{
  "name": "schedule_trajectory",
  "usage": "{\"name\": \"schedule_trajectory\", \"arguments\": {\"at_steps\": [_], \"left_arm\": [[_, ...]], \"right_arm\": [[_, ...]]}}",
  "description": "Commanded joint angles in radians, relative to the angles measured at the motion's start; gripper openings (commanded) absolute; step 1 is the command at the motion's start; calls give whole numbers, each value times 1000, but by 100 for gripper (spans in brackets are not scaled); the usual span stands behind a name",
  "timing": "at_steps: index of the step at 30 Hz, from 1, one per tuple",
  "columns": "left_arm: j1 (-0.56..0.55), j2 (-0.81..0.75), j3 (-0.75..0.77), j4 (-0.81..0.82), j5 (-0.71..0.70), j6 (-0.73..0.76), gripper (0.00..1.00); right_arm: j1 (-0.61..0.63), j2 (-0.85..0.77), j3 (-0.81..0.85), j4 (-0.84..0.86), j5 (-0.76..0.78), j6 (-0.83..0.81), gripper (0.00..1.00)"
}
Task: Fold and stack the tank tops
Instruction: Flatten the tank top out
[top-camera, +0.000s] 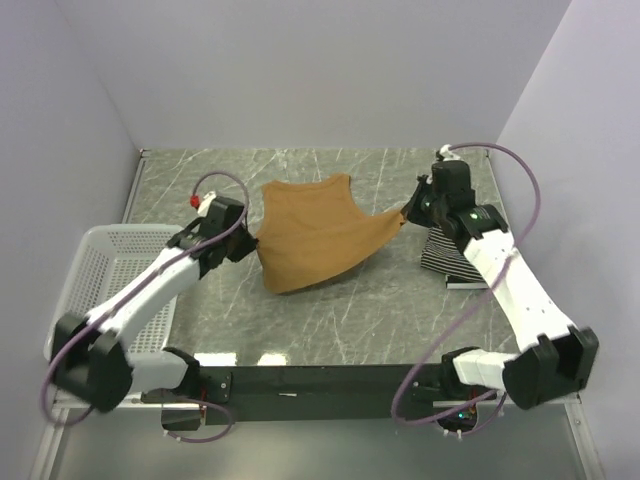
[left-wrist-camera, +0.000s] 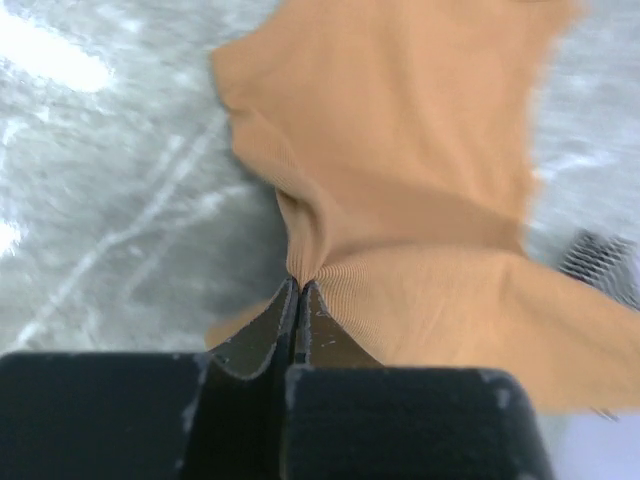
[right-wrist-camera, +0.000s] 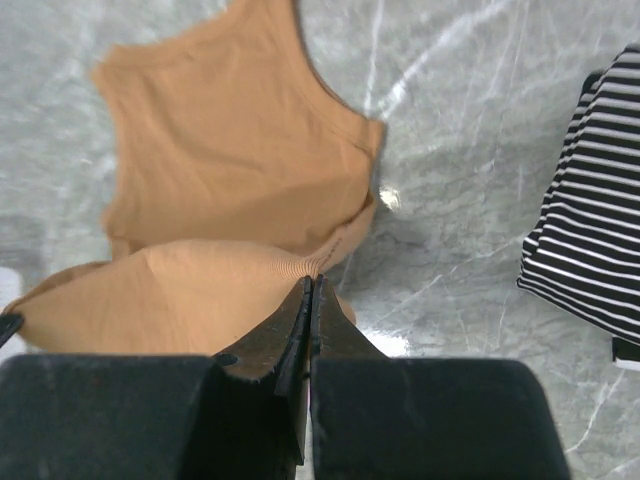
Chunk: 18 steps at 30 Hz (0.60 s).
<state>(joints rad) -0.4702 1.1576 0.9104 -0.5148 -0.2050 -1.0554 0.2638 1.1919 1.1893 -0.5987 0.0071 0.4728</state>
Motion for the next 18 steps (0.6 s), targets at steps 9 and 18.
{"name": "schedule_trajectory", "arguments": {"at_steps": [9, 18], "left_arm": [[87, 213, 47, 110, 127, 84, 49], [38, 34, -234, 162, 154, 64, 42]], "right_arm": [[-26, 276, -83, 161, -16, 27, 0], [-58, 333, -129, 226, -15, 36, 0]]}}
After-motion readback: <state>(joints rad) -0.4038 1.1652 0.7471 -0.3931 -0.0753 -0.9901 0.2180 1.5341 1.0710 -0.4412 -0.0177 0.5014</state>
